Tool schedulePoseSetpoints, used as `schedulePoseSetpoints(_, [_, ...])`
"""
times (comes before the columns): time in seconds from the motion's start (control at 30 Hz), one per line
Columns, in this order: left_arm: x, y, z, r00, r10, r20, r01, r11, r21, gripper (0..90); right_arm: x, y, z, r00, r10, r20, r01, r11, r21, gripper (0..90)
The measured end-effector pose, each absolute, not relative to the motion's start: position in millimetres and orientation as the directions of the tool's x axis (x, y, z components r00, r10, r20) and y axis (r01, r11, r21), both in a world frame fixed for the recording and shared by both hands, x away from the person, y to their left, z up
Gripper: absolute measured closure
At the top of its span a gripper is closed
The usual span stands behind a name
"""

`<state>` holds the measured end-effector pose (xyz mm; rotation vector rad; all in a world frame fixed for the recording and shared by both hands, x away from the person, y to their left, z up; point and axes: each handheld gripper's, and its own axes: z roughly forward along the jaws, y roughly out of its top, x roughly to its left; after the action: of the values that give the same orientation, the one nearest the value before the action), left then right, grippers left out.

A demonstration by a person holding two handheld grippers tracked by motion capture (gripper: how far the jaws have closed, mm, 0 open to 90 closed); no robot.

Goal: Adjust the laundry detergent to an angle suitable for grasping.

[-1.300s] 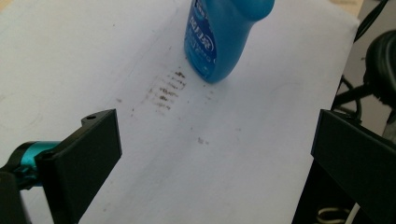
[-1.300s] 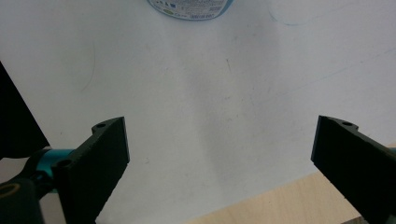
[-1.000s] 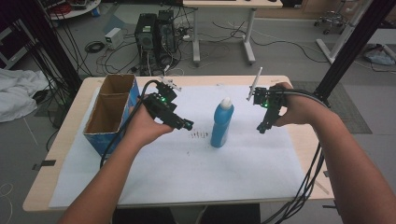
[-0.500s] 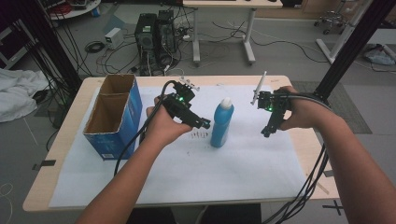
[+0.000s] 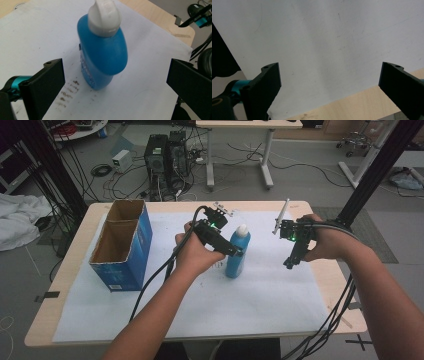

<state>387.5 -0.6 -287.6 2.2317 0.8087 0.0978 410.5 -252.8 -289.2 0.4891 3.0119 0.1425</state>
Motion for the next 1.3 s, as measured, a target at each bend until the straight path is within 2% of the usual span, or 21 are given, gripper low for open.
schedulePoseSetpoints(0.37, [402,-27,-302,0.761,0.638,-0.117,0.547,-0.534,0.644,1.7,412,-257,-288,-0.939,0.335,-0.074,0.326,0.938,0.115,3.3])
schedulePoseSetpoints(0.57, [408,-32,-307,0.745,0.653,-0.134,0.569,-0.518,0.639,1.7,412,-256,-290,-0.940,0.333,-0.072,0.325,0.940,0.108,3.3])
schedulePoseSetpoints(1.3, [420,-48,-324,0.705,0.704,-0.090,0.580,-0.498,0.645,1.7,416,-254,-293,-0.937,0.343,-0.068,0.337,0.937,0.092,3.3])
